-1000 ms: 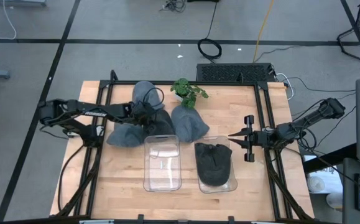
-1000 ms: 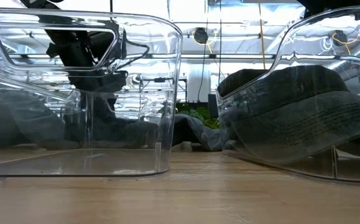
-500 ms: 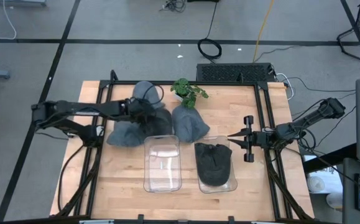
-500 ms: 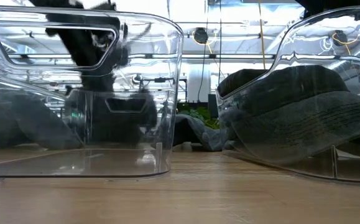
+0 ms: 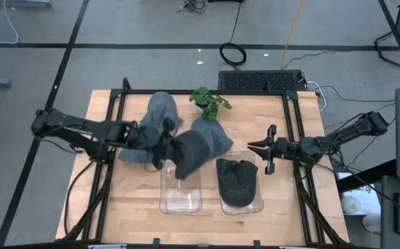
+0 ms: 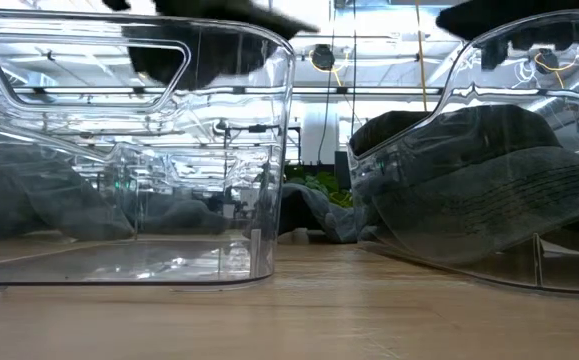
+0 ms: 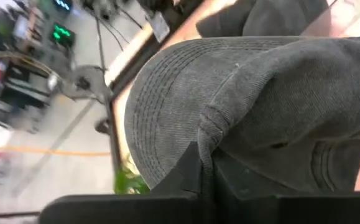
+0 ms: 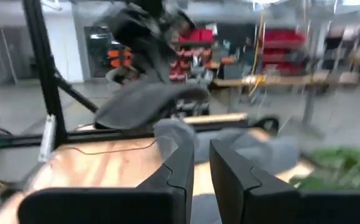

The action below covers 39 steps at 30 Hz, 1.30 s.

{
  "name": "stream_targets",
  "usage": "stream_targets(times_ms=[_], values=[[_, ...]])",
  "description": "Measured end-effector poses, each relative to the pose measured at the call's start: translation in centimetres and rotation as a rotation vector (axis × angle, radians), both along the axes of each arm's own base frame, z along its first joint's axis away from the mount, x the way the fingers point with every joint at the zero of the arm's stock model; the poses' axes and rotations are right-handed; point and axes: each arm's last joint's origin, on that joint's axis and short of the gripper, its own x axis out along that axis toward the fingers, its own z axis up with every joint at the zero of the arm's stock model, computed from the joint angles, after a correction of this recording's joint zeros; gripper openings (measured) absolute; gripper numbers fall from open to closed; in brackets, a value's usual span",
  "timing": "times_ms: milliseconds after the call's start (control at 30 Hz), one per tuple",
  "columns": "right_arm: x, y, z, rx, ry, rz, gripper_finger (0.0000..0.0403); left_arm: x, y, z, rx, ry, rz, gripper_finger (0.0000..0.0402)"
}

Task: Pick & Place hat
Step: Put the black cap into the right transparent bin

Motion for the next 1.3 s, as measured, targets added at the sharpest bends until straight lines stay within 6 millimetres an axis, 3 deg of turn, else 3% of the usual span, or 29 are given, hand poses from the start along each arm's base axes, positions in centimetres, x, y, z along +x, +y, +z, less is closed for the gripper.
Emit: stream_targets(times_ms=[133, 267, 467, 600, 1300], values=[[1.5, -0.2, -0.6, 0.148, 0.006, 0.179, 0.0053, 1.3, -2.4, 0.9, 0.09, -0.035, -0.021, 0.0006], [3.1, -0.1, -0.7, 0.237, -0.061, 0.356, 0.0093, 2.8, -3.9, 0.4, 0.15, -0.006, -0.042, 0.001], [5.0, -0.5, -1.6, 0.303, -0.107, 0.343, 0.0174, 4.8, -4.9, -1.6, 0.189, 0.058, -0.07, 0.0008], [5.9, -0.8, -2.1, 0.375, -0.076, 0.353, 0.0201, 5.8, -5.3, -2.6, 0.216, 0.06, -0.084, 0.0007], [10.5, 0.1, -2.1, 0.422, 0.042, 0.504, 0.0186, 6.0, -6.4, -1.9, 0.227, -0.028, -0.108, 0.001]])
